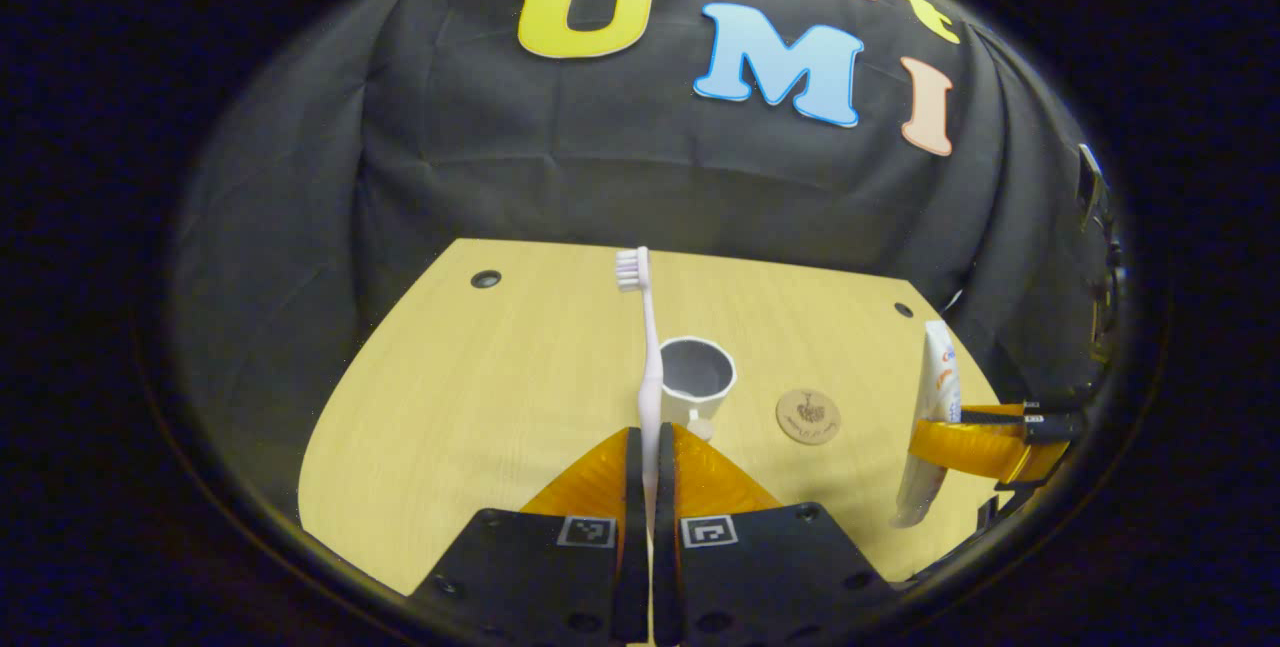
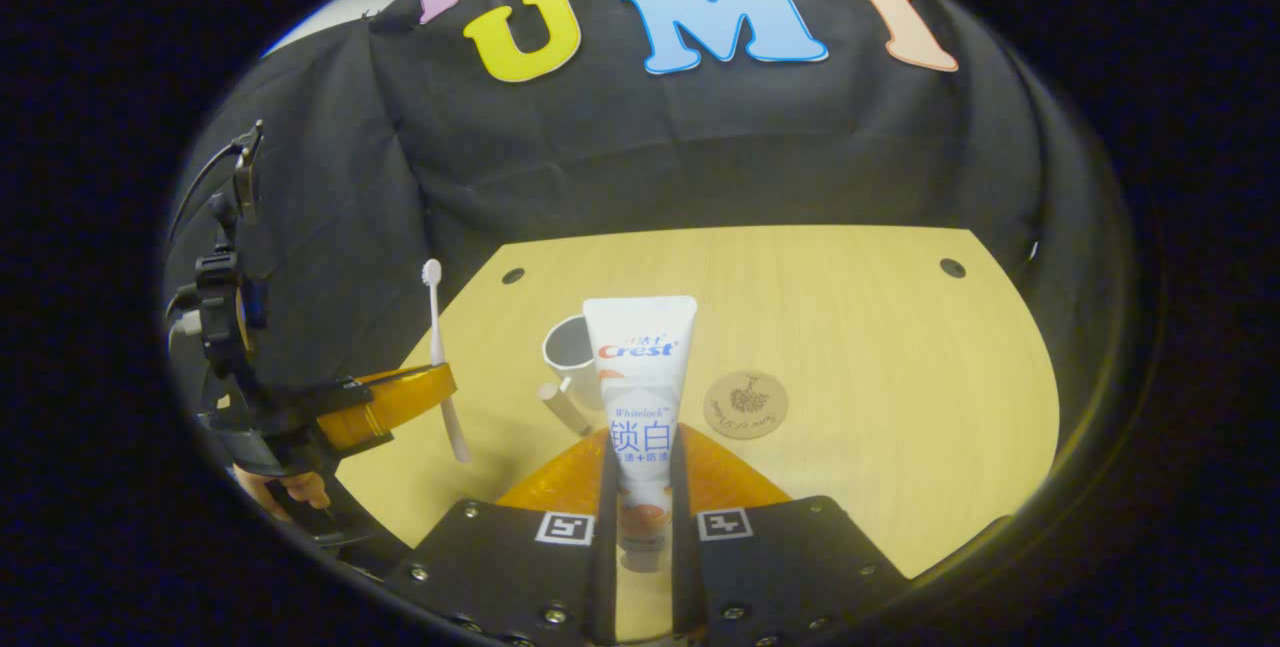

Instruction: Put the toothbrush and toothpaste on the desktop into the cup, then pick up the cup and place it on the coaster on the desktop.

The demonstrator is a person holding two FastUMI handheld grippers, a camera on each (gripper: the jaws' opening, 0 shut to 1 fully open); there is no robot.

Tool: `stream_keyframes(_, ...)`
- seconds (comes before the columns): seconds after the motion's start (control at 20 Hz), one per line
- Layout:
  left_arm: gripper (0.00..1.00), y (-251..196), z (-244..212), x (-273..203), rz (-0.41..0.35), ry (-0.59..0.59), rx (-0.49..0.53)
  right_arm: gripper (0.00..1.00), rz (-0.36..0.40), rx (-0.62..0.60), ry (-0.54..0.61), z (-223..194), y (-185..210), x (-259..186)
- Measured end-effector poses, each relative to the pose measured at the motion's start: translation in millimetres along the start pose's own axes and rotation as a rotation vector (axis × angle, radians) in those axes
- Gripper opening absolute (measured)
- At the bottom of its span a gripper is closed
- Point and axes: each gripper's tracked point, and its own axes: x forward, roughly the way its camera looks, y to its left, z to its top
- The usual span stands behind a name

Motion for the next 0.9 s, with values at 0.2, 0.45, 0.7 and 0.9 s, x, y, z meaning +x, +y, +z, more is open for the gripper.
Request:
stream_keyframes(0.2, 0.1, 6, 43, 17, -0.021, -0.141, -0.04, 0.23, -0.005, -0.009, -0.056, 12, 1, 0)
stream_keyframes(0.45, 0.1, -2, 84, 42, -0.059, -0.28, -0.028, 0.23, -0.021, -0.016, -0.063, 13, -1, 9)
stream_keyframes(0.7, 0.1, -14, 99, 78, -0.131, -0.329, -0.032, 0.23, -0.029, 0.007, -0.064, 16, 5, 23)
stream_keyframes(0.9, 0.1, -27, 95, 111, -0.178, -0.317, -0.031, 0.23, -0.054, 0.019, -0.047, 13, 5, 27)
